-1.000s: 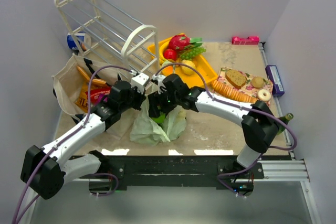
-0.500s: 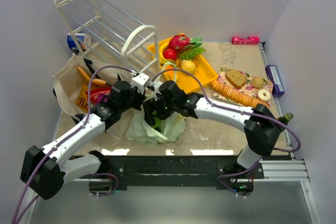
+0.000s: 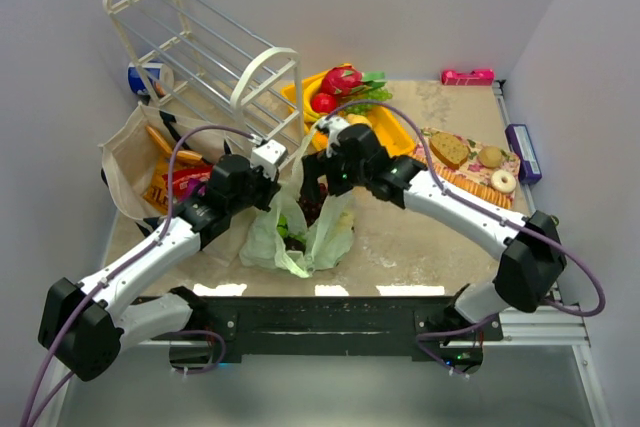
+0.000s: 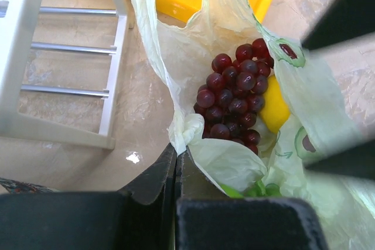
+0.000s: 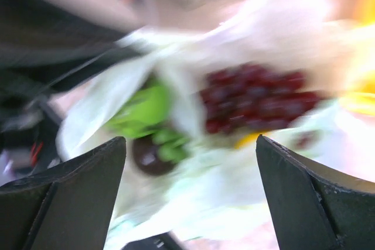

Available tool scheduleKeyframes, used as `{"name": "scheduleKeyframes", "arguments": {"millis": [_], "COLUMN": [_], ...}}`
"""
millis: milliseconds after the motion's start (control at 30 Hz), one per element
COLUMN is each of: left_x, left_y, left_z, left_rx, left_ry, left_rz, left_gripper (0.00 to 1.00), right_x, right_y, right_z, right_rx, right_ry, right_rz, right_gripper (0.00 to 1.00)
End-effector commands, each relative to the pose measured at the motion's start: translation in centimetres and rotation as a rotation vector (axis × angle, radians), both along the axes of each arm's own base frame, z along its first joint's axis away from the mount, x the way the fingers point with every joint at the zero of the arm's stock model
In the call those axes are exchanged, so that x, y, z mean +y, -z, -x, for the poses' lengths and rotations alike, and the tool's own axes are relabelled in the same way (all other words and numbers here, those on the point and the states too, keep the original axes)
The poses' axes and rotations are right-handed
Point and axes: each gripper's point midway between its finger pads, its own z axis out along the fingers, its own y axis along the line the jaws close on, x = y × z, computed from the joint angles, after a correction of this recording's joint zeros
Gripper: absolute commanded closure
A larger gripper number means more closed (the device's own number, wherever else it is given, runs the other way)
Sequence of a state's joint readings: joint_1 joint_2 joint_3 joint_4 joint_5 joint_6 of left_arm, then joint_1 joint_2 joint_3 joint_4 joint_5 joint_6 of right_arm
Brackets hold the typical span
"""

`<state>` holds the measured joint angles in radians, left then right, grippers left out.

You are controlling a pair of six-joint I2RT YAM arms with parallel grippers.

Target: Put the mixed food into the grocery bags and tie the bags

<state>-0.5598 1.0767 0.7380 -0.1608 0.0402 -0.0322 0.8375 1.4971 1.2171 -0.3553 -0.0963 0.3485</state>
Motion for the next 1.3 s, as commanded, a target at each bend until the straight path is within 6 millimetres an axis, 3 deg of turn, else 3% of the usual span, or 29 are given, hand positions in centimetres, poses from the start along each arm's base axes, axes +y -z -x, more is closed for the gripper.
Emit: {"name": "scheduleKeyframes", "arguments": {"millis": [0, 133, 200, 233, 300, 333, 367, 533, 600, 733, 800, 833, 900, 967, 1000, 1033, 1067, 1100, 1133, 1167, 1200, 1233, 1267], "left_x": [-1.0, -1.1, -1.0, -0.9, -1.0, -1.0, -1.0, -1.2, -1.2, -1.5, -1.9, -2.2, -3.4, -4.7, -5.1, -5.5, -6.2, -6.5, -6.9, -7.3, -7.6, -8.1, -8.6], "left_y": [-1.8, -1.8, -1.8, -1.8, -1.9, -1.9, -1.9, -1.6, -1.5, -1.5, -1.6, -1.5, -1.8, -2.1, -2.3, -2.4, -3.1, -3.6, -5.1, -5.5, -6.5, -8.7, -9.6], "left_z": [-0.3, -0.2, -0.3, -0.2, -0.2, -0.2, -0.2, -0.1, -0.1, 0.0, 0.3, 0.5, 1.3, 2.0, 2.2, 2.3, 2.3, 2.2, 1.8, 1.5, 1.3, 0.8, 0.7], "left_rx": [-0.065, -0.067, -0.069, -0.068, -0.072, -0.073, -0.073, -0.064, -0.062, -0.064, -0.067, -0.066, -0.095, -0.108, -0.105, -0.103, -0.107, -0.110, -0.133, -0.136, -0.149, -0.185, -0.191], "left_ry": [0.037, 0.040, 0.036, 0.037, 0.038, 0.038, 0.038, 0.046, 0.047, 0.057, 0.076, 0.088, 0.158, 0.217, 0.234, 0.248, 0.266, 0.267, 0.258, 0.256, 0.255, 0.252, 0.256], "left_rz": [0.040, 0.038, 0.035, 0.033, 0.033, 0.034, 0.034, 0.029, 0.027, 0.027, 0.031, 0.033, 0.020, 0.032, 0.043, 0.052, 0.067, 0.074, 0.091, 0.092, 0.102, 0.127, 0.139], "left_gripper": [1.00, 1.00, 1.00, 1.00, 1.00, 1.00, 1.00, 1.00, 1.00, 1.00, 1.00, 1.00, 1.00, 1.00, 1.00, 1.00, 1.00, 1.00, 1.00, 0.98, 0.91, 0.82, 0.65], "right_x": [-3.2, -4.7, -4.6, -4.6, -4.5, -4.5, -4.7, -6.1, -6.1, -5.8, -5.6, -5.7, -5.9, -6.5, -7.1, -8.2, -9.1, -10.0, -11.6, -12.4, -13.5, -14.6, -16.2], "right_y": [-3.9, -3.4, -1.7, -2.4, -0.9, -1.9, -0.8, -0.5, 0.6, 0.7, 0.5, 0.1, -0.7, -2.1, -1.7, -3.9, -4.4, -4.3, -6.4, -6.9, -7.1, -7.4, -9.7], "right_z": [-5.9, -10.9, -12.8, -13.9, -15.7, -16.8, -17.7, -21.1, -21.8, -23.1, -23.2, -23.3, -23.0, -22.0, -21.3, -20.6, -20.1, -19.3, -17.8, -17.0, -15.9, -14.9, -13.7], "right_rx": [-0.135, -0.168, -0.154, -0.174, -0.170, -0.194, -0.190, -0.213, -0.194, -0.211, -0.214, -0.216, -0.233, -0.247, -0.237, -0.269, -0.268, -0.256, -0.273, -0.272, -0.264, -0.256, -0.295], "right_ry": [0.110, 0.186, 0.199, 0.207, 0.230, 0.244, 0.261, 0.336, 0.331, 0.303, 0.277, 0.269, 0.255, 0.254, 0.256, 0.296, 0.319, 0.342, 0.380, 0.399, 0.427, 0.451, 0.504], "right_rz": [0.007, 0.075, 0.100, 0.095, 0.124, 0.117, 0.143, 0.181, 0.184, 0.155, 0.169, 0.175, 0.180, 0.179, 0.191, 0.193, 0.204, 0.226, 0.238, 0.248, 0.262, 0.281, 0.274], "right_gripper": [0.07, 0.10, 0.12, 0.12, 0.14, 0.14, 0.14, 0.15, 0.20, 0.28, 0.36, 0.48, 0.61, 0.83, 0.89, 0.95, 1.00, 1.00, 1.00, 1.00, 1.00, 1.00, 1.00]}}
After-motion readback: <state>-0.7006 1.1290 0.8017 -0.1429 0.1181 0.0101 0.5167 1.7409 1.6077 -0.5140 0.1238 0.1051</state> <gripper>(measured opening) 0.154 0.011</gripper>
